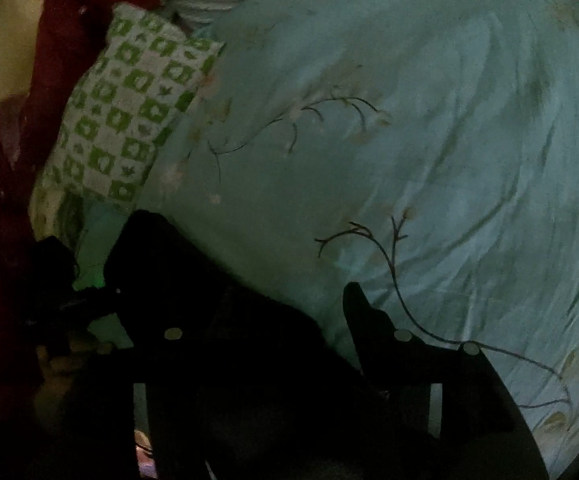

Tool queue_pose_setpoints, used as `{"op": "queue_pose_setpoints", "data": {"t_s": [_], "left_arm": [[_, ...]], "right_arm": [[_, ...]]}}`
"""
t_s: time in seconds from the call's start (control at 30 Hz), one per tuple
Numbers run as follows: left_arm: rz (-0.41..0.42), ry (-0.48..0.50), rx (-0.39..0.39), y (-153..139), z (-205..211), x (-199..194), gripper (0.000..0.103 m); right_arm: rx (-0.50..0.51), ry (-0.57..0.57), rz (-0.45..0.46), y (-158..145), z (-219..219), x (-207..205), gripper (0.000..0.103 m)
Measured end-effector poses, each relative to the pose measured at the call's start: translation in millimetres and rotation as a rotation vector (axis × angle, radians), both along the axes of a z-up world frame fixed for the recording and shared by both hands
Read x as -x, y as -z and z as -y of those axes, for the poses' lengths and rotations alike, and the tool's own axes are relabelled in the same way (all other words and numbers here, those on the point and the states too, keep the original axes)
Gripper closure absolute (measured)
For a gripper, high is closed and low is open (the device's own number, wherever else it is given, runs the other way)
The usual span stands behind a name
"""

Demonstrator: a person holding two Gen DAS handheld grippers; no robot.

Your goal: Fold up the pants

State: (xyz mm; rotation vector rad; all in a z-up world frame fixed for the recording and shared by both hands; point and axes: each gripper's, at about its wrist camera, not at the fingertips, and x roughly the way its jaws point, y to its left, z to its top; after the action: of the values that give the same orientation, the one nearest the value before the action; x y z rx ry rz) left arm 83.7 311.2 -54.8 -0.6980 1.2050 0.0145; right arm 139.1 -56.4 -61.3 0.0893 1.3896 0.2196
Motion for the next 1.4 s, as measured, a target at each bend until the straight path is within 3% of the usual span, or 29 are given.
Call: {"op": "queue_pose_setpoints", "data": {"t_s": [0.1,0.17,0.23,0.27,0.37,0.53,0.6,0.67,0.8,0.97,1.13,1.27,1.4], "left_arm": [[-0.004,0.005,-0.006,1,-3,-1,0.065],[0.001,0.001,-0.005,2,-4,-4,0.065],[0.009,-0.001,-0.015,4,-3,-8,0.066],[0.015,-0.003,-0.019,3,-3,-9,0.074],[0.04,-0.006,-0.028,-5,1,-4,0.084],[0.173,-0.001,0.01,-60,5,28,0.086],[0.214,0.015,0.009,-77,7,39,0.086],[0.226,0.033,-0.007,-80,8,42,0.086],[0.181,0.063,-0.115,-63,12,25,0.086],[0.194,0.116,-0.238,-52,12,2,0.086],[0.165,0.205,-0.401,-27,20,-16,0.084],[0.145,0.243,-0.468,-15,21,-17,0.071],[0.135,0.203,-0.487,-32,8,-11,0.053]], "right_arm": [[0.034,-0.031,-0.048,10,-1,5,0.05],[0.068,-0.064,-0.072,18,-4,9,0.078],[0.055,-0.066,-0.072,17,-3,9,0.086],[0.049,-0.064,-0.071,16,-3,9,0.088],[-0.014,-0.046,-0.056,4,-1,10,0.091],[-0.271,-0.015,-0.009,-29,14,20,0.091],[-0.275,-0.01,-0.009,-30,18,21,0.091],[-0.238,-0.005,-0.008,-24,20,16,0.091],[-0.082,-0.037,0.007,-6,3,4,0.091],[0.06,-0.038,0.062,9,-10,-4,0.092],[0.215,-0.098,0.119,16,-20,-2,0.092],[0.357,-0.138,0.195,21,-31,2,0.089],[0.376,-0.058,0.239,2,-24,7,0.082]]}}
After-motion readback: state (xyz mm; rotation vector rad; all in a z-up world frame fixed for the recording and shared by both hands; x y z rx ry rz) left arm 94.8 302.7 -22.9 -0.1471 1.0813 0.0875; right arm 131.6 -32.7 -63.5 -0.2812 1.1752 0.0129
